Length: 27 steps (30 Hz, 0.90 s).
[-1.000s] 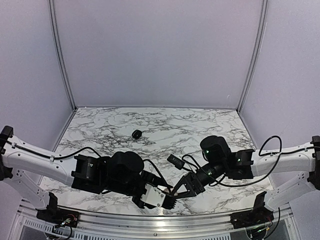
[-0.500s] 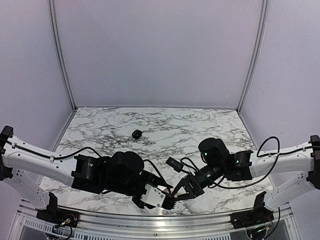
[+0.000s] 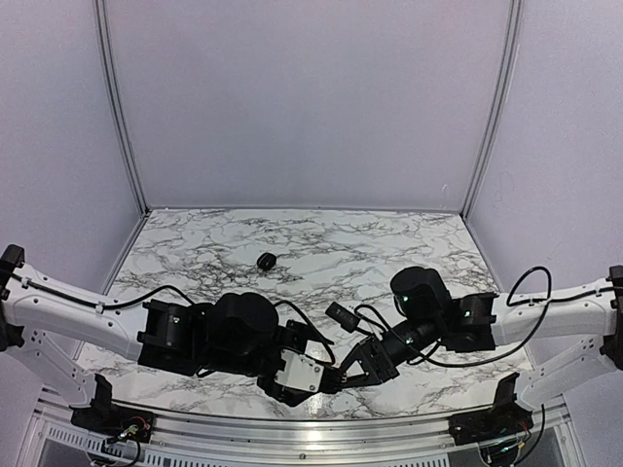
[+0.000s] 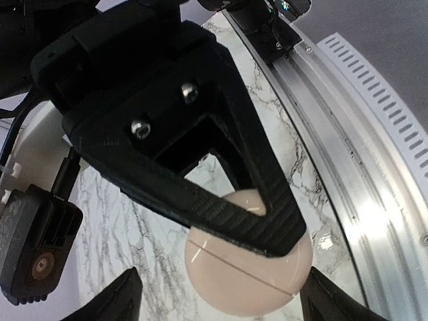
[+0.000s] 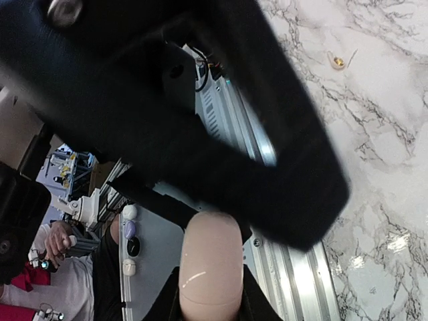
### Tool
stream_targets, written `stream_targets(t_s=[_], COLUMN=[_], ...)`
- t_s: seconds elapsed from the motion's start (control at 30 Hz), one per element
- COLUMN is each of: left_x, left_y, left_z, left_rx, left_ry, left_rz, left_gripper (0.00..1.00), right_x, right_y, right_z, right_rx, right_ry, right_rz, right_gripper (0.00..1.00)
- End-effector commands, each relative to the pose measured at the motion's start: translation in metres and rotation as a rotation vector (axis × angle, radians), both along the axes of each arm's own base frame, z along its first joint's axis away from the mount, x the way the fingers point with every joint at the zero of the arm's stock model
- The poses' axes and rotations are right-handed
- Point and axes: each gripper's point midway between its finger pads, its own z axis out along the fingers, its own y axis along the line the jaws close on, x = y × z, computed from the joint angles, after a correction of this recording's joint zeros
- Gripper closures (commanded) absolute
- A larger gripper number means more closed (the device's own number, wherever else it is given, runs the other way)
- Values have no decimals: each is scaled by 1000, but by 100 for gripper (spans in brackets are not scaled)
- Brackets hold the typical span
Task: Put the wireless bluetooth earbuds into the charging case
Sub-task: Pass from the left arm to the right
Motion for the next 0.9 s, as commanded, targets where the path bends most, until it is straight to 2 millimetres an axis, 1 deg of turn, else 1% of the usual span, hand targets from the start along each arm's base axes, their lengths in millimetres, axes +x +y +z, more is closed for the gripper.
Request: stream_targets(t_s=[0.0, 0.03, 0.1, 0.17, 0.27, 0.37, 0.43, 0.53, 0.6, 0.7, 0.77, 0.87], left_x=[27, 29, 33, 33, 36, 51, 49, 38, 30, 26, 24, 28], left_y=[19, 27, 41, 50, 55, 55, 49, 37, 28, 16, 9, 2], left_z=[40, 55, 72, 83, 95, 106, 110, 112, 112, 110, 108, 107], left_rx=[-175, -246, -354, -433, -521, -604, -627, -603, -574, -549, -533, -530], left_ry=[6, 22, 82, 162, 303, 454, 618, 727, 753, 777, 794, 808], left_rz=[213, 249, 307, 344, 404, 508, 478, 392, 337, 303, 289, 297], left_gripper=[6, 2, 1, 1, 1, 1, 1, 1, 1, 3, 5, 8], right_x=[9, 15, 22, 29, 39, 46, 49, 54, 54, 52, 50, 48], right_y=[1, 0, 0, -2, -3, -5, -8, -10, -10, -9, -7, -6], right_z=[33, 39, 52, 63, 72, 81, 88, 96, 99, 103, 104, 103], right_rx=[92, 107, 150, 181, 197, 218, 236, 259, 270, 289, 296, 302], right_ry=[-122, -156, -222, -306, -414, -504, -565, -635, -663, -678, -684, -685], right_rz=[-43, -67, -95, -120, -153, -172, -186, -201, -194, -178, -164, -150], right_gripper=[95, 95, 95, 95, 95, 95, 95, 95, 95, 96, 96, 97])
